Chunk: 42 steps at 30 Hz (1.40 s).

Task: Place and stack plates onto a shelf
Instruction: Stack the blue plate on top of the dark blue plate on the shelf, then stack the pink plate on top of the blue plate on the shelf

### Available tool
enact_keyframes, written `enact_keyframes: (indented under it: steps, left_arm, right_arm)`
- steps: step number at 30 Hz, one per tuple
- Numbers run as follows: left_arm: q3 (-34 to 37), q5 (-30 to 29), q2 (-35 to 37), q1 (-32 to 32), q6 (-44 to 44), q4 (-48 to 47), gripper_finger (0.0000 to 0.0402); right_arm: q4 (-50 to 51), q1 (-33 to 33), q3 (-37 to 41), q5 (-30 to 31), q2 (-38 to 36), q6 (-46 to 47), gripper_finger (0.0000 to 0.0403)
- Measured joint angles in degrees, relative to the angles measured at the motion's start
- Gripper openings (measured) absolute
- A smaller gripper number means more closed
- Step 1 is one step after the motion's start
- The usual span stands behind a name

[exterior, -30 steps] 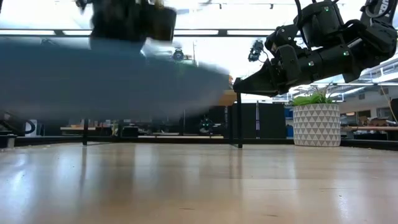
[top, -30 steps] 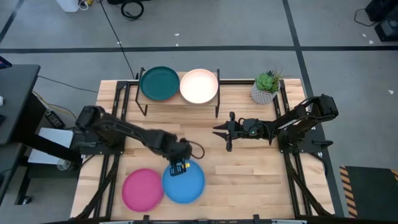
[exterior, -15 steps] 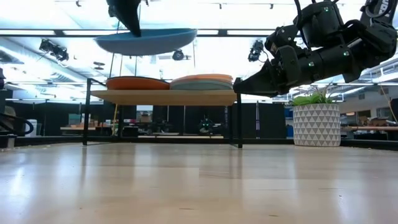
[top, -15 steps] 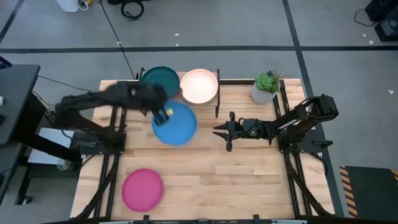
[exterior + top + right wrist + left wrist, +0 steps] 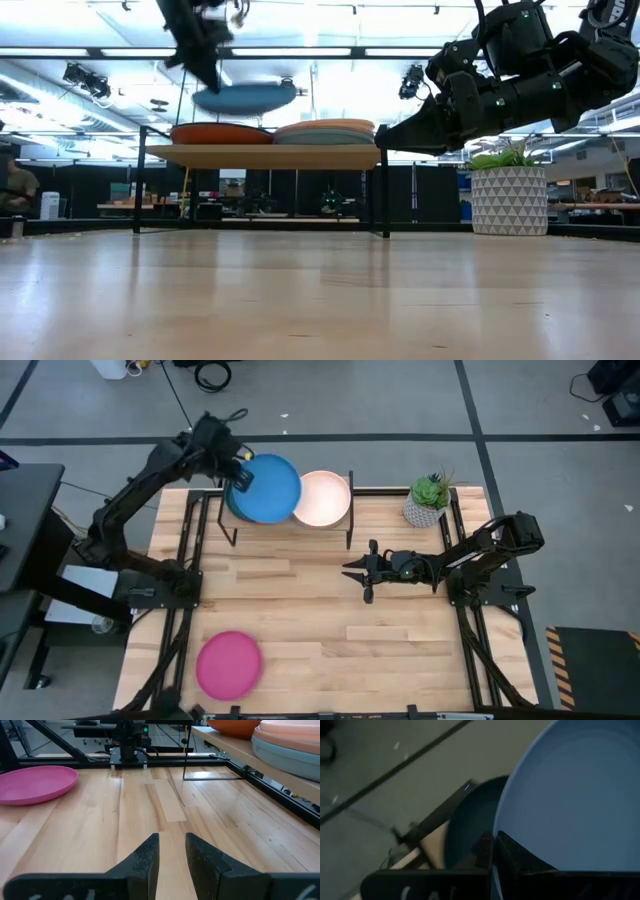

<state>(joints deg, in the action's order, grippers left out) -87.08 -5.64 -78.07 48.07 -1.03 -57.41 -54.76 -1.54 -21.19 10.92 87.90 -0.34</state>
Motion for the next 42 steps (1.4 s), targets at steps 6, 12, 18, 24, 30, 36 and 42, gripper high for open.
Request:
enact_keyframes:
  steps: [6,12,18,24,30,36,42]
  left_arm:
    - [0.06,2.87,-3.74,6.96,-2.66,-3.01,0.0014]
    - [0.04,3.23,-4.48,8.46,-3.15,-2.88,0.0014]
    - [0.04,2.98,-4.43,8.53,-3.9,-4.34,0.0033]
    - [0.04,0.97,-4.43,8.32,-4.83,-4.76,0.0089]
    - [0.01,6.0,-2.72,6.61,-11.49,-1.57,0.0148]
    - [0.01,18.64,1.54,-7.1,-27.49,-6.12,0.0156]
    - [2.79,13.55,2.64,-27.33,-23.5,-7.86,0.0157]
  right_arm:
    - [0.0,0.0,0.0,-0.01,0.0,-0.13,0.0102]
    - [0.0,0.0,0.0,-0.04,0.0,-0.13,0.0102]
    - [0.02,0.0,0.0,-0.04,0.0,0.09,0.0102]
    - [0.02,0.0,0.0,-0.07,0.0,-0.11,0.0102]
    - [0.02,0.0,0.0,-0.07,0.0,-0.18,0.0102]
    - [0.03,0.0,0.0,-0.02,0.0,-1.07,0.0102]
    - [0.02,0.0,0.0,-0.02,0.0,-1.33,0.0102]
